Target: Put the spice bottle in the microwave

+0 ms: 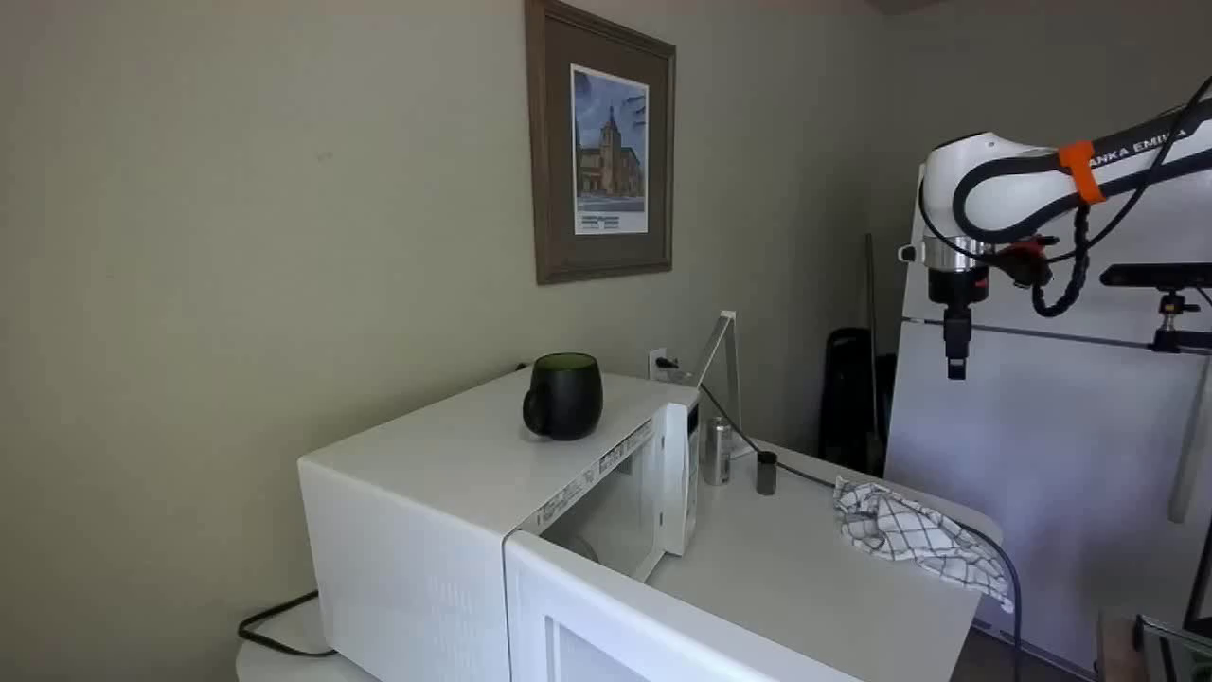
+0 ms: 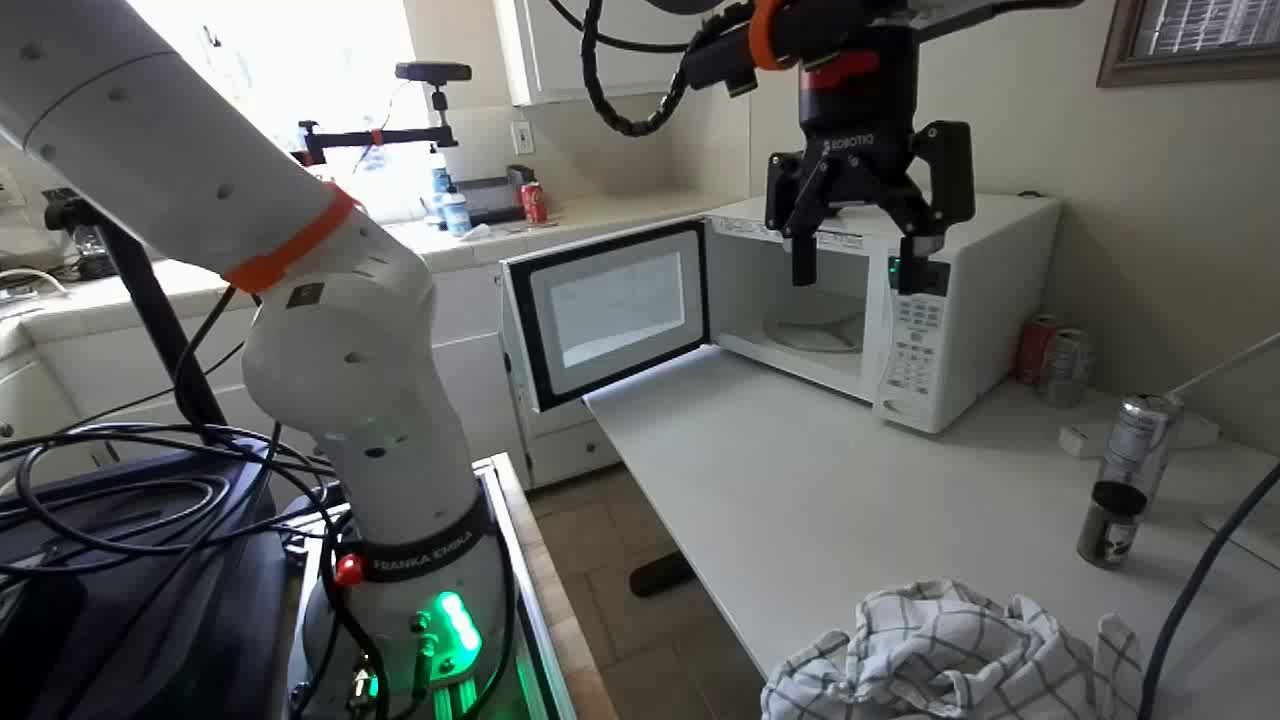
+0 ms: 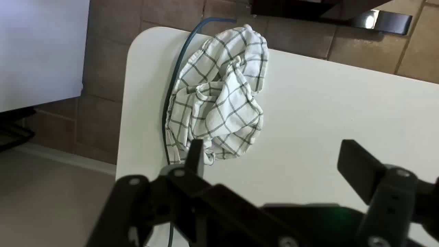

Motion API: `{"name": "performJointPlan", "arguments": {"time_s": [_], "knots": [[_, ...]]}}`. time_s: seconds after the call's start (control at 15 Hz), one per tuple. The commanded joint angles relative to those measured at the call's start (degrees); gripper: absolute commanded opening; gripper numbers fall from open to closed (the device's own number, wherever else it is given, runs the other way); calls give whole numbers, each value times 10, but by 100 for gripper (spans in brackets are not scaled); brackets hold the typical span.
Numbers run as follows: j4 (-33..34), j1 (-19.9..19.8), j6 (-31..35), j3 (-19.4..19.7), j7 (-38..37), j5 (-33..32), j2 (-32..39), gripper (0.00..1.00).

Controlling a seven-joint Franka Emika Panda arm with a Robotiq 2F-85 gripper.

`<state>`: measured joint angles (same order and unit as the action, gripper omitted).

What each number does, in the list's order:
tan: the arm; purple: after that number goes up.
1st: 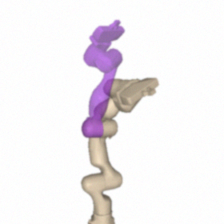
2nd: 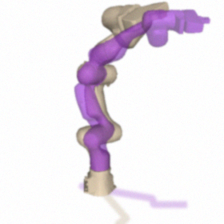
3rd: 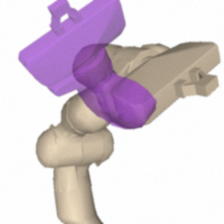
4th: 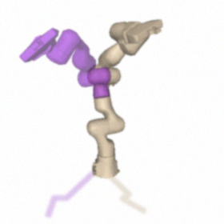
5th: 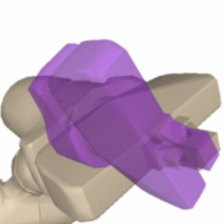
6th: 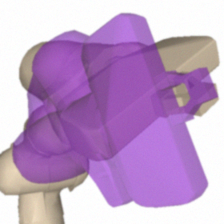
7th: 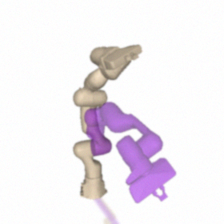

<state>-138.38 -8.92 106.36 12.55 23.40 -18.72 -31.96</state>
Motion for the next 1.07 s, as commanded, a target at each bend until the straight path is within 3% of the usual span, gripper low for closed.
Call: {"name": "performJointPlan", "arguments": {"time_s": [0.0, 0.73, 1.0], "knots": [[1, 4, -2, 3, -2, -2, 0, 100], [1, 4, -2, 3, -2, -2, 0, 100], [3, 35, 115, 22, 23, 41, 61, 100]]}}
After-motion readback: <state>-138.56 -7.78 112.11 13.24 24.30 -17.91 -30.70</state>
